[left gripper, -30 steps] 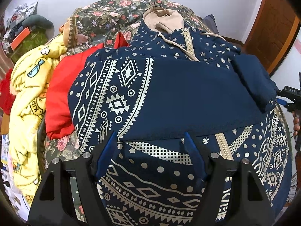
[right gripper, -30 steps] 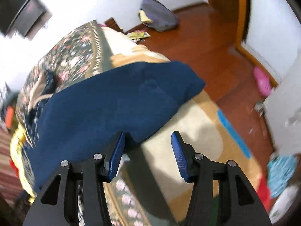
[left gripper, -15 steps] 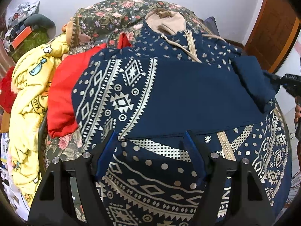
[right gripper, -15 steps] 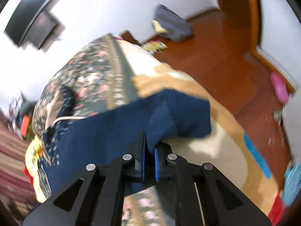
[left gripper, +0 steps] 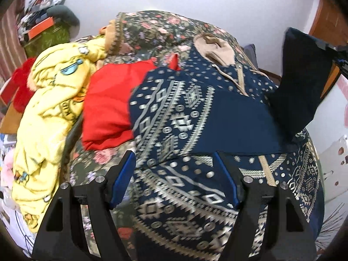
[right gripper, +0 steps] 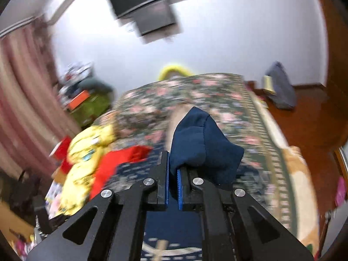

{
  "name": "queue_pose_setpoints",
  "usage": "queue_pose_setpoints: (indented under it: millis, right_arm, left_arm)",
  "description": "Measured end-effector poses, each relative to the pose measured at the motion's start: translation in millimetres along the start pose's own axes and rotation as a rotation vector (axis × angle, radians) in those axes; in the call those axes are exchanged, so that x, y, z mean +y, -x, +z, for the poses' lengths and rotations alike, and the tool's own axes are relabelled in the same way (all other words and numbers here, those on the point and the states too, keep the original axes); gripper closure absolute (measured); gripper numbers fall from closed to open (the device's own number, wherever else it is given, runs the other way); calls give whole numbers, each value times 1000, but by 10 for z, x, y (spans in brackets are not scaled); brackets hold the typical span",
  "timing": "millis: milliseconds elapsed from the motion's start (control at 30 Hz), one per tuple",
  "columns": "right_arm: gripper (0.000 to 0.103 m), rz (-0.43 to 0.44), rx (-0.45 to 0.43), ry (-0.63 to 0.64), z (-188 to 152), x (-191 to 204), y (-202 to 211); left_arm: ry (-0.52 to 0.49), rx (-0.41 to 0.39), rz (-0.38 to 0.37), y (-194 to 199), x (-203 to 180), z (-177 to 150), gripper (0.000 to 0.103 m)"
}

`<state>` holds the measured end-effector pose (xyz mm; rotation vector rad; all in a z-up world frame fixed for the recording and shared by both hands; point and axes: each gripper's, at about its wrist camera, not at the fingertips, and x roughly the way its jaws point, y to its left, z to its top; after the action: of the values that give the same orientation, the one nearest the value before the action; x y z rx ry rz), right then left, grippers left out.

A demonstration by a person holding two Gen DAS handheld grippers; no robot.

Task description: Fold large clothes

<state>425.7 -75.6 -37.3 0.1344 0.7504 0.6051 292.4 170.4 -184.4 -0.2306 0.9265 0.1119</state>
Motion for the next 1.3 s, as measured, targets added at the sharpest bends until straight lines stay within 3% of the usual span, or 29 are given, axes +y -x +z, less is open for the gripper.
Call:
queue_pose_setpoints:
  millis: [100, 267, 433, 600, 667, 767, 833, 933, 1067, 1300]
  right_arm:
    - [98, 54, 71, 73, -167, 476, -268]
    - [98, 96, 295, 136, -714, 939, -964]
    - [97, 79, 502, 140, -1281, 1012, -1444]
    - [96, 73, 598, 151, -1429, 982, -1437]
    - [95, 79, 589, 173, -1383, 966, -1287]
    - [83, 30, 478, 218, -1201, 869, -1001]
    - [61, -5, 396, 253, -1091, 734, -757]
    - [44, -101, 276, 293, -983, 509, -467]
    - [42, -230, 224, 313, -933, 138, -264]
    - [42, -395, 270, 221, -993, -727, -190]
  left_arm:
    - [31, -4, 14, 103, 226, -83, 31]
    - [74, 5, 43, 223, 536, -238, 31]
    - [95, 35, 77, 232, 721, -364, 31]
    - [102, 63, 80, 145, 699, -397, 31]
    - [90, 64, 69, 114, 607, -374, 31]
    - [50, 63, 59, 59, 386, -309, 31]
    - [22, 68, 50, 17, 240, -262, 31]
    - [-44, 64, 36, -44, -64, -180, 31]
    - [-144, 54, 47, -175, -423, -108, 31]
    - [-285, 97, 164, -736, -787, -54, 33]
